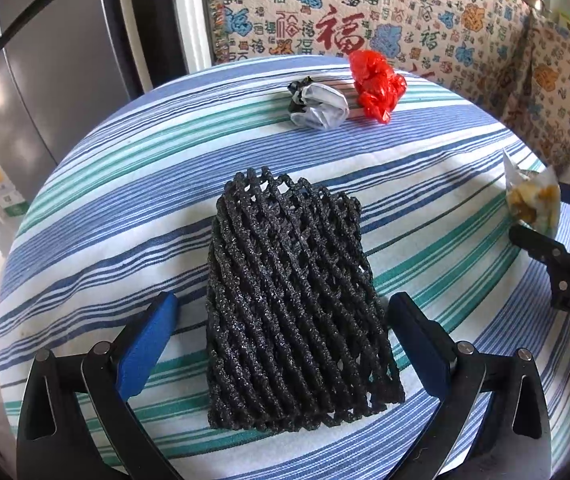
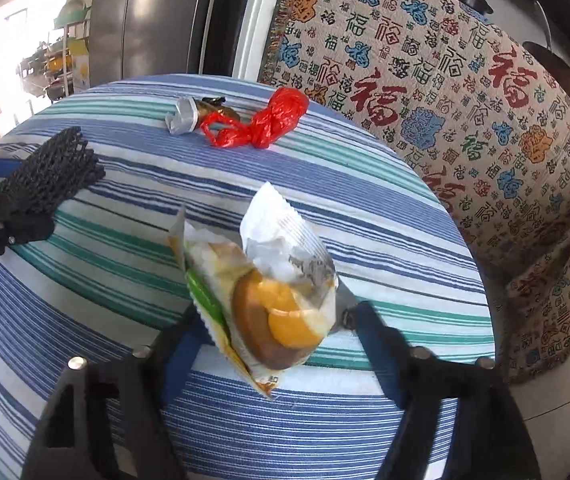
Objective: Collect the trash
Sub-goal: 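Carry the mesh net and snack bag over the blue wastebasket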
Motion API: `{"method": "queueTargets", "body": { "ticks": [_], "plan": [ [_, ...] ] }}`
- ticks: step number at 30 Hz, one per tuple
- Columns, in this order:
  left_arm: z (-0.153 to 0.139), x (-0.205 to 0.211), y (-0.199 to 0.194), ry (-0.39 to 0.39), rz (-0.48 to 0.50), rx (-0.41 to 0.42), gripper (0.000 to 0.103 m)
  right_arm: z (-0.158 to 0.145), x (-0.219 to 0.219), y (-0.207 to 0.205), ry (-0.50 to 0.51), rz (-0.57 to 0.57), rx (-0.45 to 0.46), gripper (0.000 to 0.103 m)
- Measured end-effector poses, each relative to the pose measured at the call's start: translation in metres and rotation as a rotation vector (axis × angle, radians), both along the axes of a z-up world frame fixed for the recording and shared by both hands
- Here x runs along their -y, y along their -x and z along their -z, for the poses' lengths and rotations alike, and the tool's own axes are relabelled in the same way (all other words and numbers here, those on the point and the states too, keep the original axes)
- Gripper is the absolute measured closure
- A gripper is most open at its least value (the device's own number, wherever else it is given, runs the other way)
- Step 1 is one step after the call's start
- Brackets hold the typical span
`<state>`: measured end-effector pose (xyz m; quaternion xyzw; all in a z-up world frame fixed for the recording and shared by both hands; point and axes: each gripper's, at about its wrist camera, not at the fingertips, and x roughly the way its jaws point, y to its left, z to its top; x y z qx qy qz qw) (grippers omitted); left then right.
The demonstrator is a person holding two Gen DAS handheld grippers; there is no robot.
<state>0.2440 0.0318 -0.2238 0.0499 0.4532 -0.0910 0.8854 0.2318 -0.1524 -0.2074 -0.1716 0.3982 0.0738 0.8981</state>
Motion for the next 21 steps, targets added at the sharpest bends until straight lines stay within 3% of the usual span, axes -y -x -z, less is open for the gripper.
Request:
{"method": "queueTargets", "body": {
  "ticks": [4, 6, 13, 17, 18, 19, 20, 21],
  "plan": [
    [0.0, 0.001, 0.001, 0.0, -0.001, 0.0, 0.0, 0.003, 0.02, -0.011, -0.138, 0.054, -0.067, 0.023],
    [0.0, 0.001, 0.001, 0.0, -0.002, 0.0, 0.0, 0.005, 0.032, -0.015, -0.227, 0.082, -0.106, 0.016],
    [0.0, 0.003, 0.003, 0.0, 0.0, -0.001, 0.0, 0.007, 0.032, -0.016, -0.222, 0.082, -0.117, 0.011],
    [-0.002, 0.004, 0.005, -0.002, -0.004, 0.004, 0.005, 0.002, 0.033, -0.012, -0.207, 0.106, -0.082, 0.015],
    [-0.004, 0.004, 0.006, 0.004, 0.003, 0.015, 0.019, -0.006, 0.032, -0.007, -0.215, 0.09, -0.042, 0.02],
    [-0.007, 0.007, 0.008, 0.011, 0.021, 0.029, 0.038, -0.012, 0.031, -0.003, -0.218, 0.068, -0.022, 0.034],
    [-0.008, 0.008, 0.009, 0.014, 0.036, 0.033, 0.048, -0.017, 0.029, -0.002, -0.218, 0.043, -0.014, 0.051],
    [-0.01, 0.009, 0.01, 0.02, 0.054, 0.036, 0.071, -0.02, 0.026, -0.001, -0.211, 0.028, -0.027, 0.055]
  ]
}}
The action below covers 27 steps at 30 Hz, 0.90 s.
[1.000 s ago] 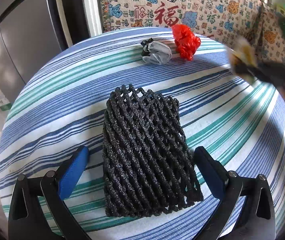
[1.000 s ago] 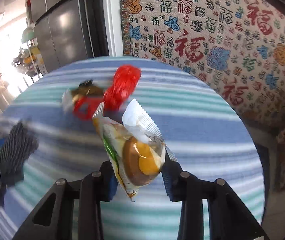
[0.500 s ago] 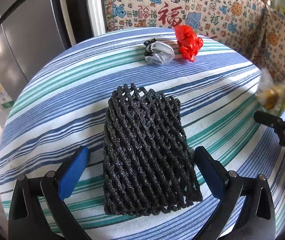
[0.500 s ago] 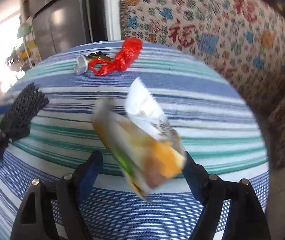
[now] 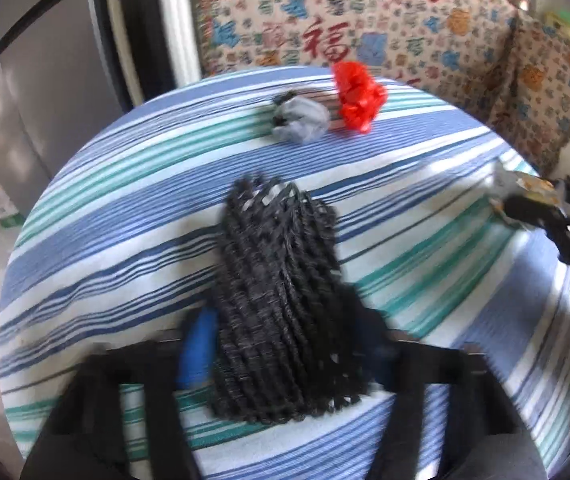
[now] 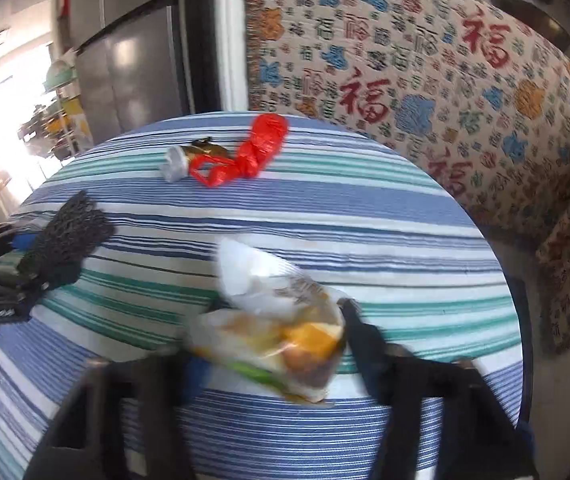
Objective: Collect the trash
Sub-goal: 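Carry the mesh net and snack bag over the blue wastebasket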
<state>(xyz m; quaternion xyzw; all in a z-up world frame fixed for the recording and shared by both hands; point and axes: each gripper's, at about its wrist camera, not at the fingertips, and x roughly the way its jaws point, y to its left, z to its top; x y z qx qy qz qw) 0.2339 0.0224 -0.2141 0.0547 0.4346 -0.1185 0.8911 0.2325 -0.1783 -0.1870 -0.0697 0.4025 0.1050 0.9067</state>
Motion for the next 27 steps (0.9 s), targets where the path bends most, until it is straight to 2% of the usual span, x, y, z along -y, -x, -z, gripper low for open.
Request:
{"method": "queueTargets", "body": {
  "ticks": [1, 2, 3, 6, 9, 13, 17, 19, 22, 27],
  "plan": [
    [-0.002, 0.001, 0.001, 0.017, 0.012, 0.0, 0.079, -0.001, 0.0, 0.0, -0.007, -0.006, -0.018, 0.06],
    [-0.005, 0.001, 0.003, 0.037, 0.011, 0.005, 0.08, -0.002, 0.002, 0.001, -0.026, -0.007, -0.031, 0.066],
    [-0.007, -0.001, 0.004, 0.054, 0.011, 0.009, 0.082, -0.005, 0.005, 0.004, -0.054, -0.003, -0.04, 0.068],
    [-0.021, 0.0, 0.013, 0.125, 0.029, 0.034, 0.084, -0.019, 0.014, 0.011, -0.121, -0.008, -0.054, 0.069],
    [-0.032, 0.007, 0.025, 0.162, 0.057, 0.044, 0.084, -0.034, 0.029, 0.021, -0.164, -0.001, -0.044, 0.07],
    [-0.05, 0.038, 0.042, 0.178, 0.139, 0.048, 0.084, -0.051, 0.066, 0.036, -0.246, 0.042, -0.051, 0.07],
    [-0.074, 0.097, 0.06, 0.25, 0.272, 0.026, 0.084, -0.073, 0.13, 0.061, -0.294, 0.142, -0.032, 0.07],
    [-0.086, 0.128, 0.067, 0.267, 0.335, 0.035, 0.084, -0.078, 0.163, 0.076, -0.286, 0.209, -0.025, 0.07],
    [-0.101, 0.185, 0.079, 0.299, 0.448, 0.035, 0.084, -0.078, 0.221, 0.102, -0.248, 0.343, -0.023, 0.07],
    [-0.103, 0.282, 0.093, 0.325, 0.577, 0.005, 0.083, -0.063, 0.301, 0.142, -0.294, 0.527, -0.045, 0.07]
  ]
}}
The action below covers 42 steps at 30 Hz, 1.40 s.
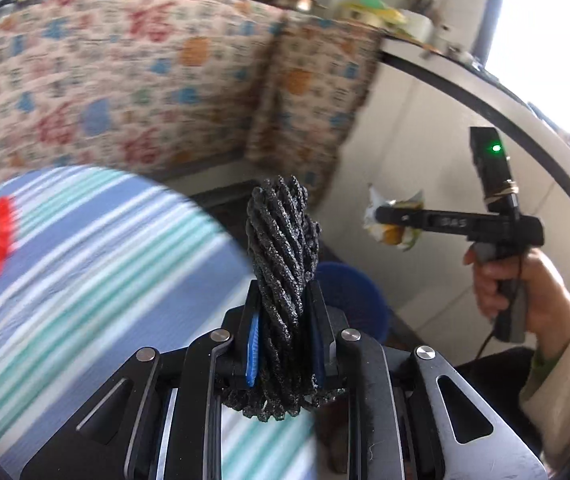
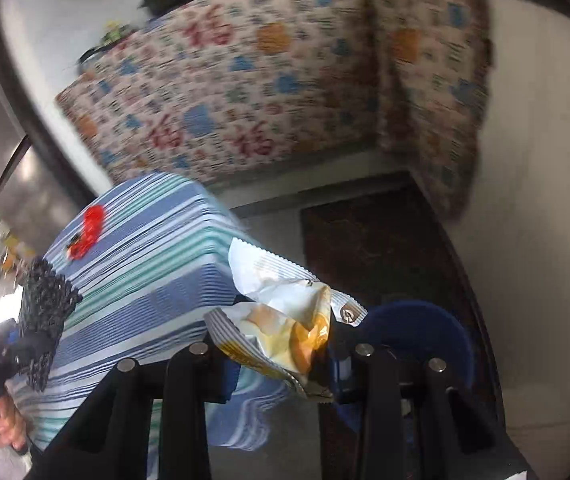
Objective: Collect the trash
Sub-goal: 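Carry the mesh net and snack bag over the blue wastebasket, then open both tools to drop the mesh net and snack bag into the wastebasket, then move both open tools back over the table toward the last items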
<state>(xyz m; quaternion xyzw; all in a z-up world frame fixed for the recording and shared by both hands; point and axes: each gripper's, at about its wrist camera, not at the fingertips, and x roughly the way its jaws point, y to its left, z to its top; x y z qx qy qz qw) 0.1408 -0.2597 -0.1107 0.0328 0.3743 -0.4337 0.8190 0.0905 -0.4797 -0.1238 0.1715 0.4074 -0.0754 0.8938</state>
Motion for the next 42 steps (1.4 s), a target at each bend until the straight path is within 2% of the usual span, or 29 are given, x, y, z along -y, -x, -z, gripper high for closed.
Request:
{"method": "queueTargets", "body": {
  "ticks": [2, 8, 13, 20, 21, 22, 23, 24, 25, 30, 36, 39, 42],
  "plan": [
    [0.008, 0.041, 0.003, -0.002, 0.04, -0.02, 0.083, 0.005, 0.021, 0.009, -0.029, 0.044, -0.001, 0.07],
    [0.045, 0.126, 0.004, -0.016, 0.101, -0.085, 0.083, 0.029, 0.07, 0.022, -0.098, 0.141, -0.011, 0.07],
    [0.082, 0.178, -0.003, -0.067, 0.107, -0.112, 0.082, 0.046, 0.106, 0.028, -0.135, 0.197, -0.027, 0.07],
    [0.117, 0.217, -0.004, -0.113, 0.137, -0.119, 0.08, 0.07, 0.133, 0.026, -0.167, 0.224, -0.066, 0.068],
    [0.122, 0.223, -0.003, -0.119, 0.143, -0.116, 0.078, 0.073, 0.137, 0.025, -0.174, 0.228, -0.073, 0.067],
    [0.127, 0.229, -0.002, -0.128, 0.142, -0.114, 0.068, 0.075, 0.139, 0.024, -0.173, 0.235, -0.08, 0.066],
    [0.131, 0.233, -0.001, -0.132, 0.144, -0.118, 0.056, 0.077, 0.141, 0.024, -0.175, 0.241, -0.085, 0.056],
    [0.137, 0.237, -0.002, -0.133, 0.143, -0.127, 0.031, 0.079, 0.145, 0.025, -0.199, 0.247, -0.08, 0.044],
    [0.141, 0.24, -0.002, -0.124, 0.138, -0.13, 0.018, 0.08, 0.148, 0.026, -0.214, 0.253, -0.077, 0.043],
    [0.149, 0.242, -0.009, -0.117, 0.119, -0.156, 0.017, 0.081, 0.154, 0.031, -0.219, 0.276, -0.076, 0.043],
    [0.139, 0.231, -0.014, -0.109, 0.1, -0.144, 0.012, 0.063, 0.143, 0.031, -0.149, 0.28, -0.029, 0.043],
    [0.129, 0.228, -0.015, -0.09, 0.094, -0.16, 0.012, 0.051, 0.137, 0.031, -0.151, 0.283, 0.02, 0.043],
    [0.109, 0.215, -0.015, -0.081, 0.08, -0.146, 0.012, 0.038, 0.127, 0.028, -0.101, 0.272, 0.052, 0.043]
  ]
}}
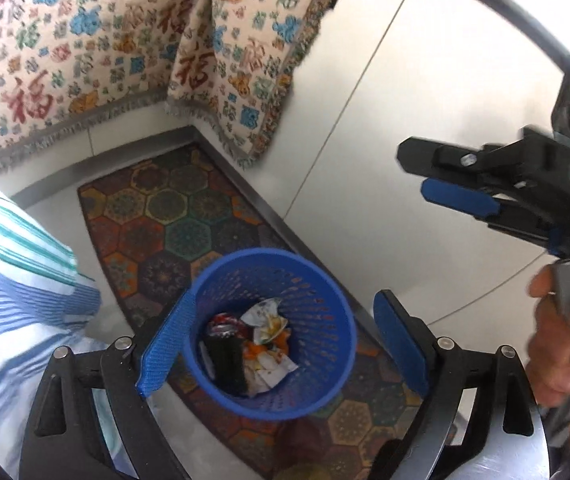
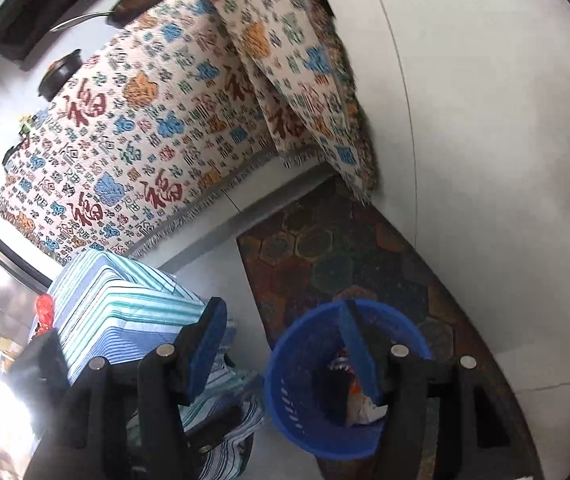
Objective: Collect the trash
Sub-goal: 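Move both open tools back over the table toward the last items, then grasp the gold-wrapped bundle with the left tool while the right tool grasps the red plastic bag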
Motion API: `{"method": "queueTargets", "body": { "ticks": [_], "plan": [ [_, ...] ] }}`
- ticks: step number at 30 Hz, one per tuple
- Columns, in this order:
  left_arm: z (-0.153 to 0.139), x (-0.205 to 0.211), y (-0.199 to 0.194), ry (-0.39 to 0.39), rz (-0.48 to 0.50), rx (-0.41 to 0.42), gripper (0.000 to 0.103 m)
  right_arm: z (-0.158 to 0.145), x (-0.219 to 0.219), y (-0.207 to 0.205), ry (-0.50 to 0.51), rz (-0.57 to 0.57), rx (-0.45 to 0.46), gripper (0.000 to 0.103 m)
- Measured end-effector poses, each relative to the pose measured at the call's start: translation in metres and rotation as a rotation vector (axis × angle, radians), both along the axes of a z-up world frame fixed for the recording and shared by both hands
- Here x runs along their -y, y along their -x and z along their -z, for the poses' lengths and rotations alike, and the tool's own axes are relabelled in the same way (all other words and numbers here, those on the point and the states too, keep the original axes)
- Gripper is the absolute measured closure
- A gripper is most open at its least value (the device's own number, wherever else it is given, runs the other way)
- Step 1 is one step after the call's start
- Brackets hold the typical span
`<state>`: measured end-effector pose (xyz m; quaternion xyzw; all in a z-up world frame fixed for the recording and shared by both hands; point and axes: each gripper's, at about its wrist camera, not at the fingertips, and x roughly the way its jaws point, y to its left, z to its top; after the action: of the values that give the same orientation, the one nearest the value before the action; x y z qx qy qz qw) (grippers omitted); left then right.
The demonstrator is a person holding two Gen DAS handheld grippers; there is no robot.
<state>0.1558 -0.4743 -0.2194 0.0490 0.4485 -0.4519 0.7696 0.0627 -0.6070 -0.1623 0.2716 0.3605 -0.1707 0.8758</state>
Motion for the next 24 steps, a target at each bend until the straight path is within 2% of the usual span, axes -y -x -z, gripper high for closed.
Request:
{"method": "queueTargets", "body": {
  "ticks": [4, 7, 10, 13, 16, 20, 24],
  "plan": [
    [-0.034, -0.053, 0.0, 0.014, -0.029, 0.028, 0.011, -0.011, -0.024, -0.01, 0.109, -0.037, 0.001, 0.043],
    [-0.058, -0.126, -0.002, 0.0, -0.066, 0.082, 0.009, -0.016, -0.06, -0.02, 0.226, -0.097, -0.027, 0.042],
    [-0.069, -0.195, -0.005, -0.047, -0.141, 0.136, 0.005, -0.018, -0.105, -0.034, 0.287, -0.178, -0.037, 0.042],
    [-0.066, -0.274, -0.02, -0.132, -0.251, 0.156, 0.005, -0.02, -0.159, -0.049, 0.286, -0.271, -0.013, 0.042],
    [-0.057, -0.356, -0.048, -0.194, -0.403, 0.148, 0.005, -0.015, -0.231, -0.07, 0.28, -0.411, -0.003, 0.041],
    [-0.047, -0.448, -0.098, -0.194, -0.609, 0.136, 0.005, 0.001, -0.327, -0.102, 0.31, -0.596, -0.045, 0.041],
    [-0.035, -0.493, -0.142, -0.154, -0.687, 0.12, 0.006, 0.022, -0.4, -0.13, 0.29, -0.675, -0.068, 0.041]
  ]
}}
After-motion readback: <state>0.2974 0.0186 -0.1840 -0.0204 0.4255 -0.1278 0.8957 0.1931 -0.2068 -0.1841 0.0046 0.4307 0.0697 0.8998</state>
